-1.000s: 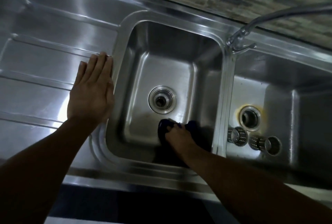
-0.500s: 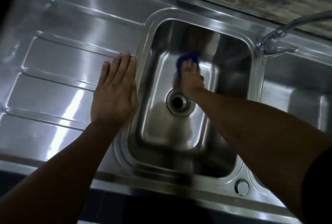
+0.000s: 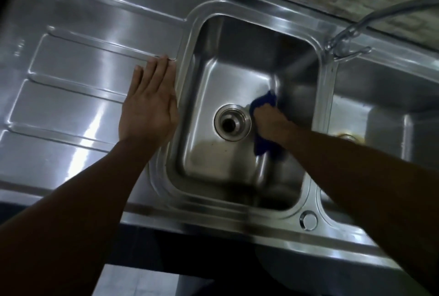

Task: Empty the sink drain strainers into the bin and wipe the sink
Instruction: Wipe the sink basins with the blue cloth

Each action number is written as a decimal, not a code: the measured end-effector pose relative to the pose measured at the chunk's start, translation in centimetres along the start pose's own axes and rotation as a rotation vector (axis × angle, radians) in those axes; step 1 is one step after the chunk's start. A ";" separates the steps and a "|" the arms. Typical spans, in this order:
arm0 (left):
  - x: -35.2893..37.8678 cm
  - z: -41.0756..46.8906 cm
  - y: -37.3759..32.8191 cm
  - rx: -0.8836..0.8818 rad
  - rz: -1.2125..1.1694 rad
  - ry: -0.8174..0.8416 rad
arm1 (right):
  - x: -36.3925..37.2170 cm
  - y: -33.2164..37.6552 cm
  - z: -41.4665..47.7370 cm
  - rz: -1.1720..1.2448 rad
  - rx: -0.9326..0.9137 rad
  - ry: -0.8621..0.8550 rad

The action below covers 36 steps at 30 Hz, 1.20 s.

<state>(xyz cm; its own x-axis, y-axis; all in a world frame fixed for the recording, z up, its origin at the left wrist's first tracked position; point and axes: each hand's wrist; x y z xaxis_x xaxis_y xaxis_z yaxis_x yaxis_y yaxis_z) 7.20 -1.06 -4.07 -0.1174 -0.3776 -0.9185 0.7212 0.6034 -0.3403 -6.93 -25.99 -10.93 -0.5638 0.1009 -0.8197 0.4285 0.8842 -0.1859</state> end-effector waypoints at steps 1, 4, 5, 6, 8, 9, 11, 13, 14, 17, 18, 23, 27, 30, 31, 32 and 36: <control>0.0 0.0 0.0 -0.003 -0.006 0.000 | 0.2 0.7 -1.8 0.002 -0.049 0.041; -0.1 -0.1 -0.1 -0.005 -0.044 -0.015 | 1.5 2.7 -7.1 0.075 -0.138 0.139; -0.2 -0.1 -0.1 -0.014 -0.069 -0.020 | 1.8 3.0 -8.5 0.088 -0.150 0.187; -0.3 -0.1 -0.1 -0.029 -0.097 -0.020 | 2.0 3.0 -9.7 0.100 -0.166 0.239; -0.8 0.1 -0.3 -0.089 -0.157 0.001 | 2.2 2.4 -11.0 0.172 -0.188 0.269; -1.1 0.3 -0.6 -0.130 -0.193 0.023 | 2.3 1.8 -11.3 0.247 -0.187 0.279; -1.8 0.2 -1.7 -0.203 -0.250 0.078 | 2.0 0.9 -11.9 0.325 -0.198 0.298; -2.4 -1.2 -3.6 -0.221 -0.237 0.123 | 1.5 0.5 -12.7 0.359 -0.207 0.312; -2.5 -2.2 -4.7 -0.202 -0.212 0.136 | 1.0 0.5 -13.2 0.384 -0.208 0.315; -2.5 -5.0 -8.2 -0.167 -0.212 0.165 | -0.3 -0.4 -15.2 0.504 -0.221 0.263; -2.3 -5.7 -9.5 -0.168 -0.225 0.178 | -0.7 -1.3 -16.0 0.591 -0.220 0.214; -0.8 -6.4 -15.6 -0.234 -0.256 0.248 | -2.8 -8.2 -20.8 1.135 -0.120 -0.225; 1.1 -4.2 -20.2 -0.243 -0.254 0.324 | -2.5 -14.9 -22.1 1.472 0.167 -0.469; 3.2 -2.3 -23.8 -0.229 -0.266 0.337 | -0.9 -19.3 -21.5 1.651 0.416 -0.560; 4.0 -1.6 -24.9 -0.217 -0.279 0.335 | -0.3 -20.4 -20.9 1.650 0.490 -0.599; 4.8 -1.0 -25.9 -0.213 -0.301 0.338 | 0.3 -21.4 -20.2 1.626 0.558 -0.636; 8.5 1.4 -28.4 -0.223 -0.394 0.312 | 3.6 -23.5 -15.2 1.507 0.721 -0.699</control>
<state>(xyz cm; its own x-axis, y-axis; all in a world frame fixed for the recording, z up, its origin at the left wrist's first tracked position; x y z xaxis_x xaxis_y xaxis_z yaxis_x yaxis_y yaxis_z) -13.34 -22.36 -1.99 -0.5703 -0.3994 -0.7178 0.4239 0.6054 -0.6737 -29.79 -39.42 -1.31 0.8424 0.1843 -0.5063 0.5327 -0.1428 0.8342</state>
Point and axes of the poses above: each hand's wrist, its own z-axis towards the middle knuckle, its own x-axis out of the palm, y = z × x, and after that the axes turned 8 degrees about -y, right-handed
